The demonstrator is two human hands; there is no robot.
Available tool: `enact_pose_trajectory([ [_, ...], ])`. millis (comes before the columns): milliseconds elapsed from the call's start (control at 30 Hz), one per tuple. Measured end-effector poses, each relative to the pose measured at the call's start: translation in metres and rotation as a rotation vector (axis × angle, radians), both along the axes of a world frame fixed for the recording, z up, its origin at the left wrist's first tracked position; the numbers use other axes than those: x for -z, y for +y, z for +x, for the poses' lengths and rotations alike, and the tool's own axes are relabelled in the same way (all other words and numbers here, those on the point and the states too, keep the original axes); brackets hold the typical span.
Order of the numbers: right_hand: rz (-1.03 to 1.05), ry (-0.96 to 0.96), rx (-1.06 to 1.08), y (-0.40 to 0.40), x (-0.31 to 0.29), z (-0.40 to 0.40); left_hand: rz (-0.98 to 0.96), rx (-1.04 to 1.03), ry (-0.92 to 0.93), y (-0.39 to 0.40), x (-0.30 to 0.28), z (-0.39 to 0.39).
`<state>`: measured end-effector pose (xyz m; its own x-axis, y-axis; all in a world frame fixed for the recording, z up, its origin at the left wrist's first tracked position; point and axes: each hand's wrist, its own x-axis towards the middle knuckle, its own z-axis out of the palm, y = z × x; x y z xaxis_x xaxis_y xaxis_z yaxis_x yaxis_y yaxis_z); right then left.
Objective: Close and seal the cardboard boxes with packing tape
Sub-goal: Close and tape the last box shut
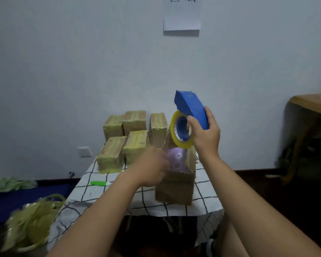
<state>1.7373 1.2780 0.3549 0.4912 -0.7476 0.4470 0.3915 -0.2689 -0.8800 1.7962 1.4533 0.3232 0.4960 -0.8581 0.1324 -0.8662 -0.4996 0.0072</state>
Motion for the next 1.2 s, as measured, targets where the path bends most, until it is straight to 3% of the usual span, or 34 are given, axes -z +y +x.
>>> enact_pose_trajectory([
  [133,-0.005,0.044,-0.095,0.022,0.008,0.016,0.001,-0.013,0.026,0.007,-0.005,-0.001],
  [300,-0.035,0.143,-0.067,0.011,0.020,0.016,-0.033,-0.075,0.068,0.008,0.000,0.011],
  [733,-0.007,0.135,0.088,-0.047,0.026,-0.013,0.003,-0.363,-0.238,-0.033,0.015,0.016],
  [833,0.019,0.100,0.082,-0.048,0.032,-0.016,0.033,-0.350,-0.310,-0.048,0.027,0.004],
  [1133,0.099,-0.074,0.122,-0.057,0.027,-0.023,-0.321,-0.272,0.143,-0.064,0.033,-0.007],
  [1200,0.108,-0.076,0.135,-0.060,0.028,-0.024,-0.314,-0.328,0.248,-0.069,0.028,-0.015],
])
